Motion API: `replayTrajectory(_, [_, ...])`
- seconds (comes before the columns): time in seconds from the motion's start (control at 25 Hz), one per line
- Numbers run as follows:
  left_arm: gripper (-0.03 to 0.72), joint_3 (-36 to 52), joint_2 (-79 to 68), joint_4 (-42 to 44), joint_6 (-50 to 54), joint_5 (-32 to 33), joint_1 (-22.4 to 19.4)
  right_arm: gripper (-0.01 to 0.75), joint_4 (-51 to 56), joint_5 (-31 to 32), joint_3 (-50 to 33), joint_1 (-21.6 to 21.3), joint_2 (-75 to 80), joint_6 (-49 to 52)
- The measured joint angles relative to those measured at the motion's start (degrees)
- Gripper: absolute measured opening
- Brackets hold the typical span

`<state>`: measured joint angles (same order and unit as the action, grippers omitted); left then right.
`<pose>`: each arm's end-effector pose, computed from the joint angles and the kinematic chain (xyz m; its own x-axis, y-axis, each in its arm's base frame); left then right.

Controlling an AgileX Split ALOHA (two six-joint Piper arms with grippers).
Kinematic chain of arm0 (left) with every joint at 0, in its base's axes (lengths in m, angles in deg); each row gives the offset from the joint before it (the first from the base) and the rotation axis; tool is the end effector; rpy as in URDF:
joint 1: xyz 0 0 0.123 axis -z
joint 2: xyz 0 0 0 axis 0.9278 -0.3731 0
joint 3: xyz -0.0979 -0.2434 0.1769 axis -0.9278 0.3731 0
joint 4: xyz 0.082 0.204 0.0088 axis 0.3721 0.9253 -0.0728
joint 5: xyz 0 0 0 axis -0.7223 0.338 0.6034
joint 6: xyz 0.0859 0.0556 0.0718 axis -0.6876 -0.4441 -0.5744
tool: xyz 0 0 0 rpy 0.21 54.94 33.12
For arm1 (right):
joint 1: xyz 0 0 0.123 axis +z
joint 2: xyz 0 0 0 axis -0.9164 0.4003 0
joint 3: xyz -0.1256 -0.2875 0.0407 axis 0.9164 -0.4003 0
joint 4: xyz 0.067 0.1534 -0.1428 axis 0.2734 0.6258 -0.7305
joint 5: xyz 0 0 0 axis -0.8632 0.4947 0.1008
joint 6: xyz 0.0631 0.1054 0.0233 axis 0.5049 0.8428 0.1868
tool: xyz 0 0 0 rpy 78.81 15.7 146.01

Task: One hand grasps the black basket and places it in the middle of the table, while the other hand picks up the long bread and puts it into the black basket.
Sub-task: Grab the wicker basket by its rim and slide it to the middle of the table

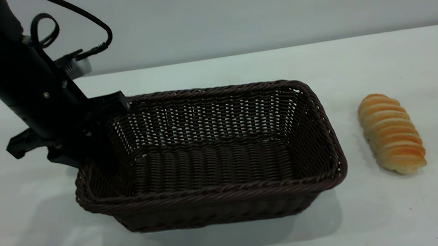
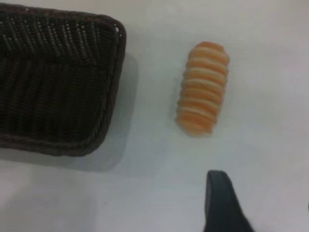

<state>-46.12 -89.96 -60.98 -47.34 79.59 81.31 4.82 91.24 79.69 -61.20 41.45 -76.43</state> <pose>0.3593 -0.1088 0.1214 -0.9729 -0.1358 -0.1872 -0.0821 0.9595 -0.2693 0.1031 0.0253 0.2710 -0.6638 -0.0103 -0.7478 -0.1511 0.9811 0.1207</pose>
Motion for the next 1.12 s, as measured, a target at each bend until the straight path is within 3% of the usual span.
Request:
replayTrajectory(0.2, [0.562, -0.2, 0.0, -0.5, 0.0, 0.2, 0.0, 0.418, 6.4, -4.3, 0.0, 0.0, 7.4, -5.8])
replayTrajectory(0.32, [0.646, -0.4, 0.0, -0.3, -0.7, 1.7, 0.0, 0.446, 12.0, -5.9, 0.1, 0.0, 12.9, -11.3])
replayTrajectory(0.48, [0.645, -0.4, 0.1, 1.8, -1.5, 3.5, 0.0, 0.498, 20.2, -8.8, 0.2, 0.0, 20.3, -19.2])
replayTrajectory(0.68, [0.578, -0.4, 1.7, 7.9, -1.8, 5.1, 0.0, 0.526, 27.2, -13.1, 1.3, 0.0, 29.2, -26.3])
replayTrajectory(1.12, [0.552, -0.4, 15.7, 13.1, -1.6, 5.6, 0.0, 0.535, 31.4, -15.7, 14.3, 0.0, 52.6, -33.0])
